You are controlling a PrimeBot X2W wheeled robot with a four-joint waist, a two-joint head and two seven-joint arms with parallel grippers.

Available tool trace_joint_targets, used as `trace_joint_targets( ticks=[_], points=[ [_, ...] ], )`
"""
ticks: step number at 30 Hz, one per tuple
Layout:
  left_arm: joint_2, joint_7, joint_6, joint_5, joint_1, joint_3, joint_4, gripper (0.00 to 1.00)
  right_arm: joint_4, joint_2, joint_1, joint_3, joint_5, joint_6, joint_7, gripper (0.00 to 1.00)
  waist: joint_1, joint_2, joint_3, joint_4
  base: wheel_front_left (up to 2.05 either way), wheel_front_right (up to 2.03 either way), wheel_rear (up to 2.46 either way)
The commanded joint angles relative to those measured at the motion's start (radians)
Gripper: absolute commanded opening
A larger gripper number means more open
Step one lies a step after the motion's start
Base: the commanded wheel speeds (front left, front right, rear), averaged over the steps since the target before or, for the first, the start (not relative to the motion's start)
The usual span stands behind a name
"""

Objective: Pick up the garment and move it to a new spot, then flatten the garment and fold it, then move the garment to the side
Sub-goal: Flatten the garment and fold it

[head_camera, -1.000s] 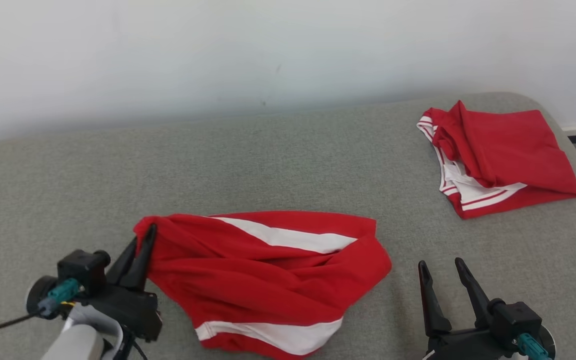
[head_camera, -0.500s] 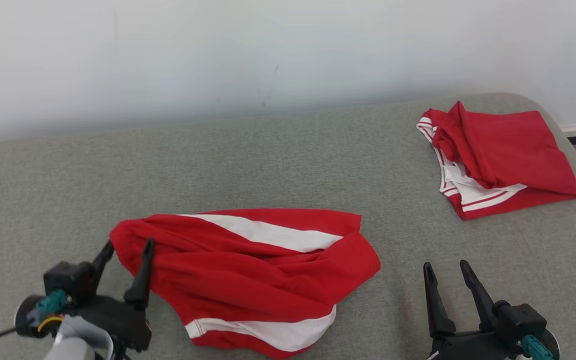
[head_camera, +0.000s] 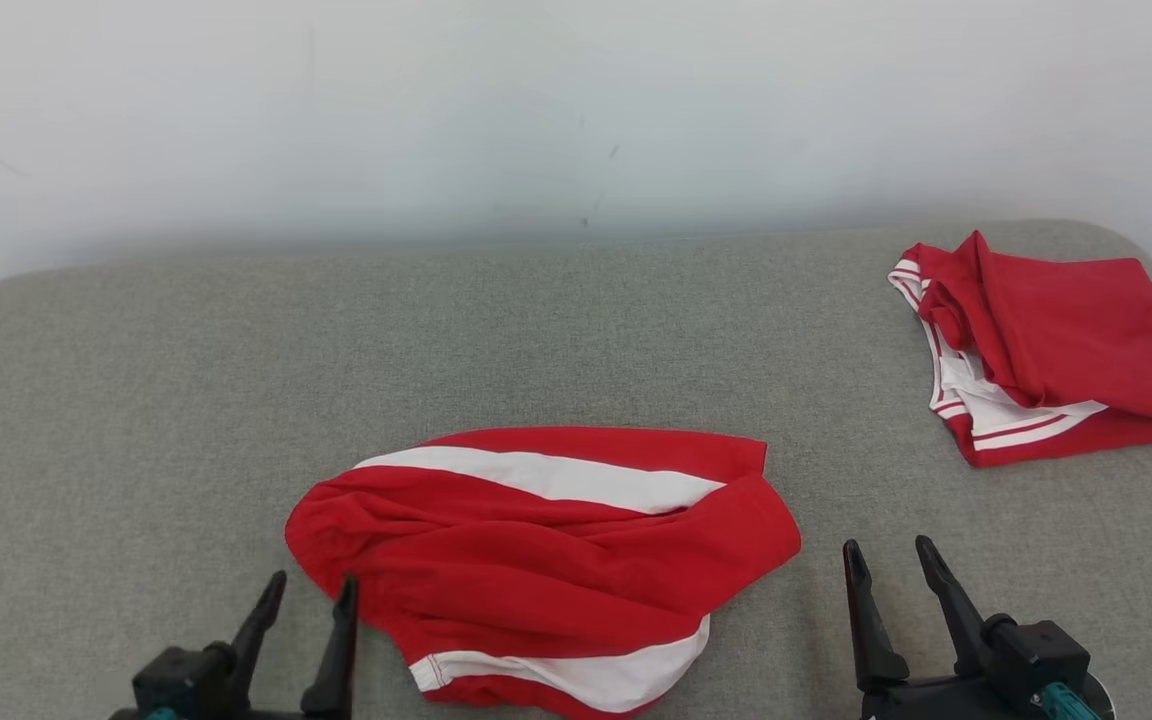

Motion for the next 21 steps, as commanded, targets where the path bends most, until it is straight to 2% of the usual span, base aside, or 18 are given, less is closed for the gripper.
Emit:
trace_joint_targets(
  ticks=[1,9,16,21],
  points=[
    [-0.012,-0.002,0.002,0.008,0.034,0.000,-0.015,1.00,0.001,0.001,0.006,0.001,0.004,-0.003,-0.001,1.00,0.0000,0.0000,-0.003,0.001,0.00,0.00,0.00],
    [-0.064,-0.002,-0.024,0.006,0.111,-0.083,0.006,1.00,0.001,0.001,0.013,-0.002,0.000,-0.003,-0.001,1.00,0.0000,0.0000,-0.003,-0.004,0.00,0.00,0.00],
    [-0.087,-0.002,-0.032,-0.024,0.063,-0.099,0.125,1.00,0.005,0.001,0.004,0.008,-0.006,-0.003,-0.001,1.00,0.0000,0.0000,-0.001,-0.031,0.00,0.00,0.00],
    [-0.094,-0.002,-0.036,-0.025,0.049,-0.099,0.153,1.00,0.006,0.001,0.005,0.004,-0.009,-0.003,-0.001,1.00,0.0000,0.0000,-0.001,-0.043,0.00,0.00,0.00]
  ],
)
